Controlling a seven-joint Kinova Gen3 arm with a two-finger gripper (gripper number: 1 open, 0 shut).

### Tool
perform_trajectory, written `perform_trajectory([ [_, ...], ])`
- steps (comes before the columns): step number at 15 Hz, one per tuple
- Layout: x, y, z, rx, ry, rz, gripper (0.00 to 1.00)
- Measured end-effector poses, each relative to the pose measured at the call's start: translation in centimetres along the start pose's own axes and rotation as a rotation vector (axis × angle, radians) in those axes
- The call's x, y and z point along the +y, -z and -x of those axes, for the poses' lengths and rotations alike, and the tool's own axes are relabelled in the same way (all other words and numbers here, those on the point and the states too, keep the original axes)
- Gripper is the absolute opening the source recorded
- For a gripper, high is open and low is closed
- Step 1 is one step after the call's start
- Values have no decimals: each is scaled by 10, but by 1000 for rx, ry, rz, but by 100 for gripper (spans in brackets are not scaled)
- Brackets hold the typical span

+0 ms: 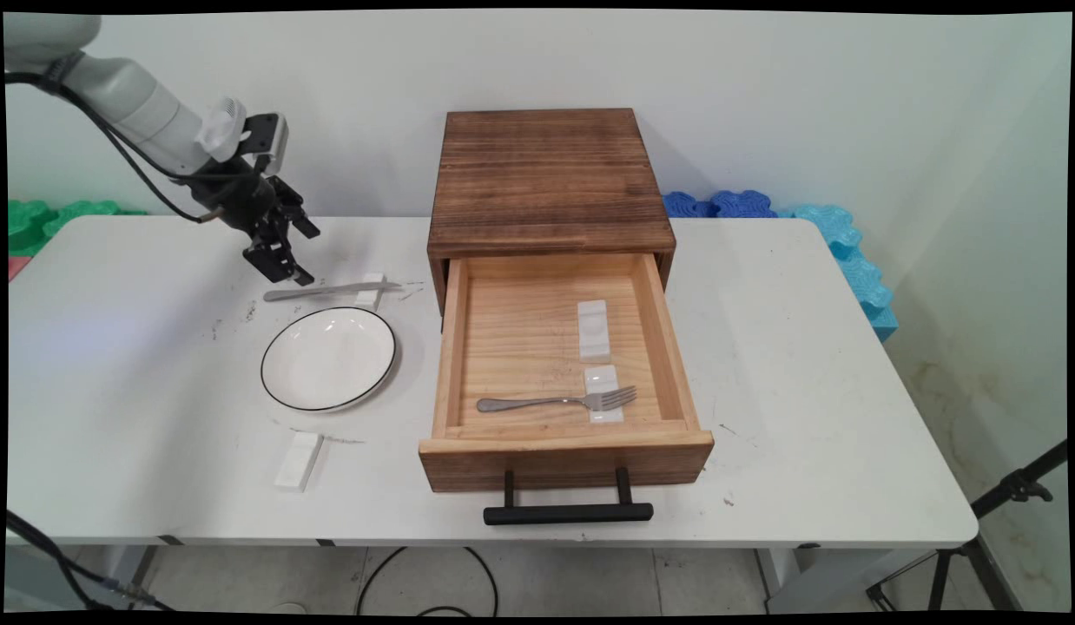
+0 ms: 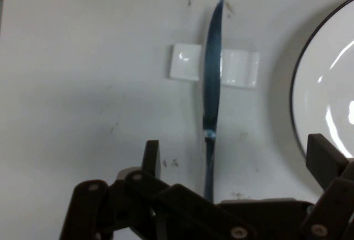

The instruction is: Pick up the knife from the left of the white plate

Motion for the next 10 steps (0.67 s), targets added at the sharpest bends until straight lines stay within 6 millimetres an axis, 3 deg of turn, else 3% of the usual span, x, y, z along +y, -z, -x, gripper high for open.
perform_trajectory([
  [10, -24, -34, 13, -24, -1, 7, 100],
])
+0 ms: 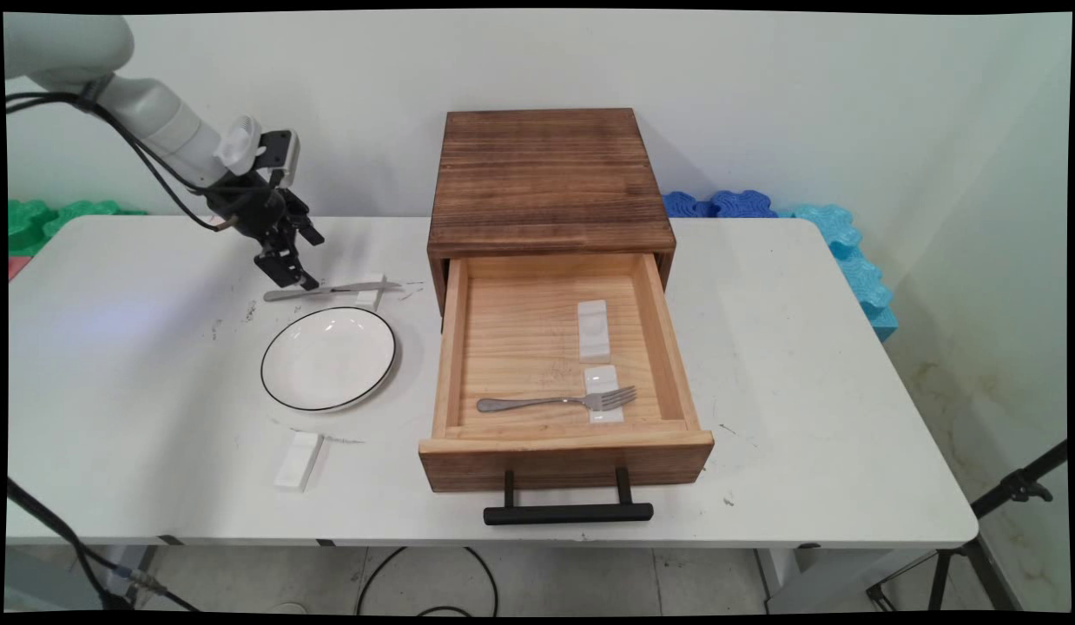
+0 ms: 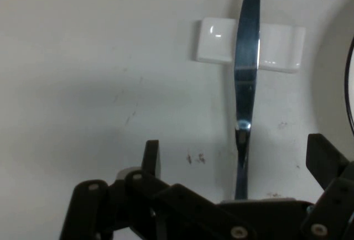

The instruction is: Pick up the knife from the left of the white plate

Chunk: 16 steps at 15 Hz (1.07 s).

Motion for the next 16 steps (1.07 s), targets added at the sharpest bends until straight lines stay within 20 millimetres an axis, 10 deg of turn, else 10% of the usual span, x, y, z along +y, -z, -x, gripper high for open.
perform_trajectory([
  [16, -6, -38, -2, 3, -3, 16, 100],
])
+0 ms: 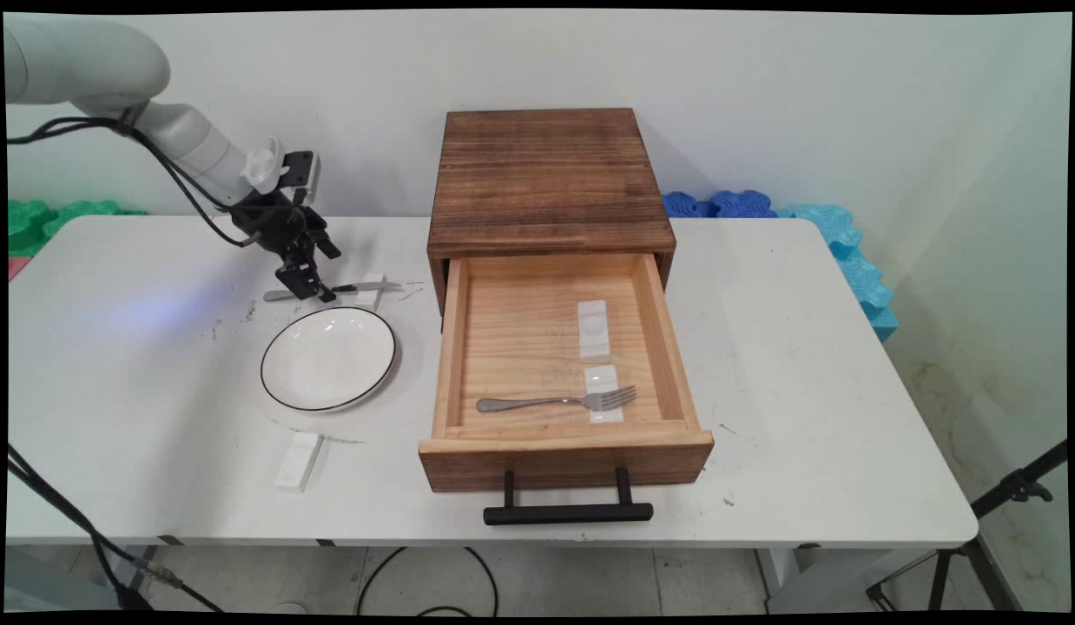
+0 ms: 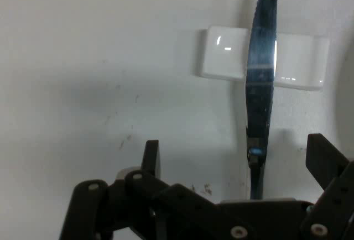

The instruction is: Pick up the knife from the left of the white plate, then place the picked object into the drawer

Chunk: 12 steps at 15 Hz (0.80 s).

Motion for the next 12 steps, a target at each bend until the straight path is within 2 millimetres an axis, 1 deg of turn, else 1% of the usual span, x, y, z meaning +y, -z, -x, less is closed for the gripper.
perform_trajectory([
  [4, 0, -4, 0, 1, -3, 0, 100],
  [5, 0, -5, 0, 1, -4, 0, 0],
  [12, 2, -9, 0, 3, -12, 2, 0],
])
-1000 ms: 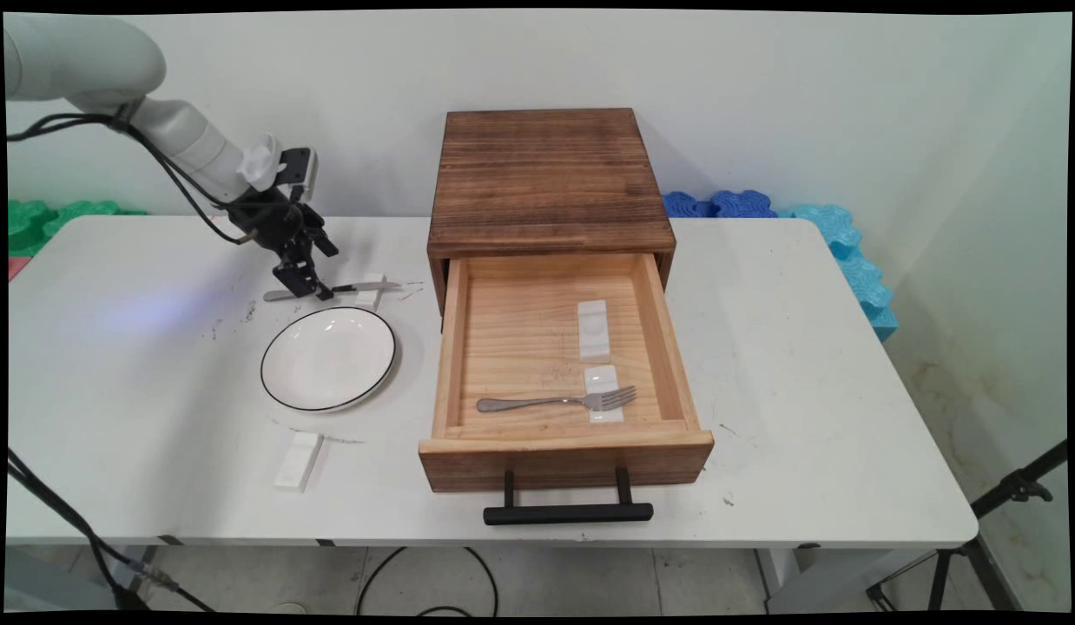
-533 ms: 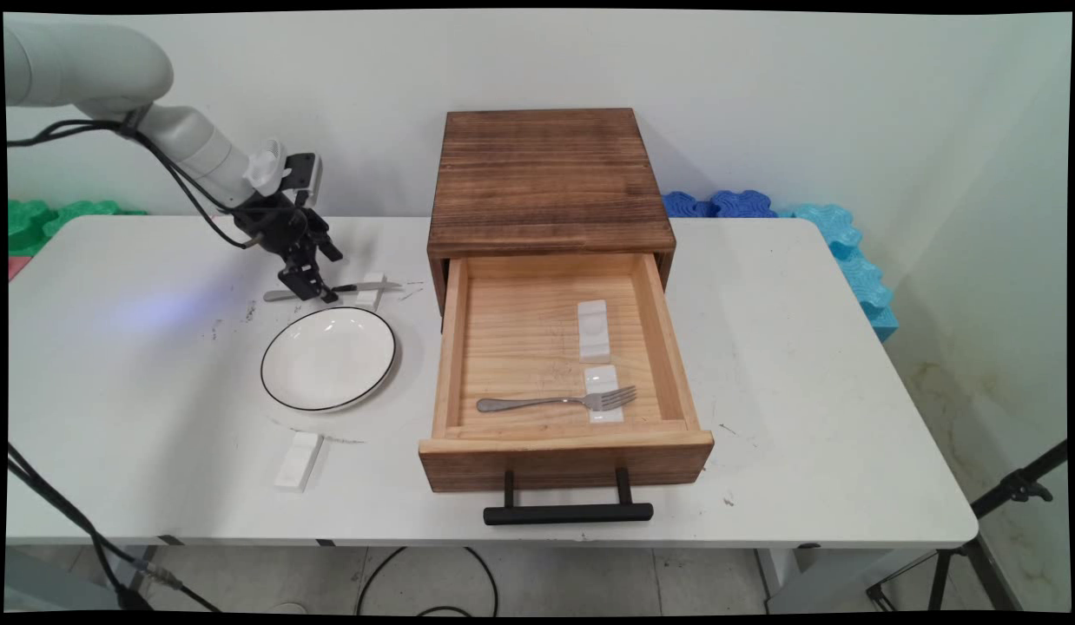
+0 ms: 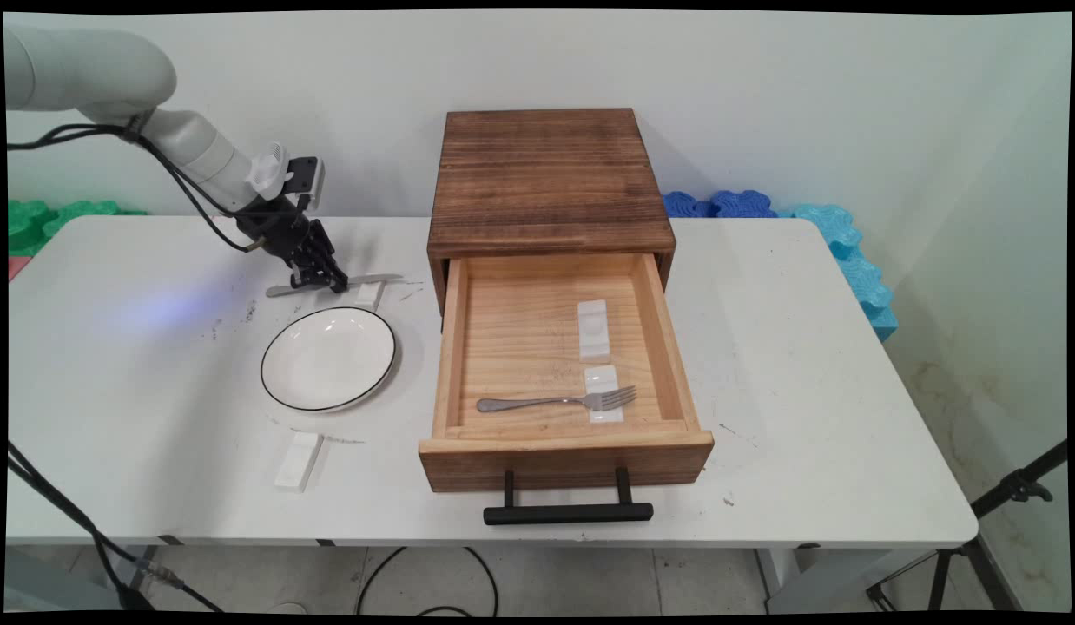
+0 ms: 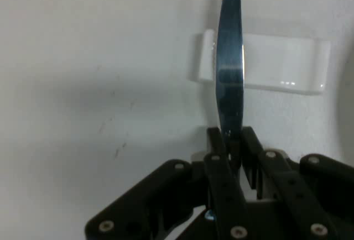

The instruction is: Place the picked object into the drawer

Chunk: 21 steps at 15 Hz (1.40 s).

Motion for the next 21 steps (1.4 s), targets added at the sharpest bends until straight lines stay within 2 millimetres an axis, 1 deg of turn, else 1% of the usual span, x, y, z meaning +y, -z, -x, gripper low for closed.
perform_trajectory([
  [6, 5, -1, 1, -2, -2, 6, 0],
  [10, 5, 4, 0, -4, -4, 1, 0],
  [15, 5, 19, -2, -7, -14, -10, 0],
  [21, 8, 42, -3, -10, -34, -18, 0],
])
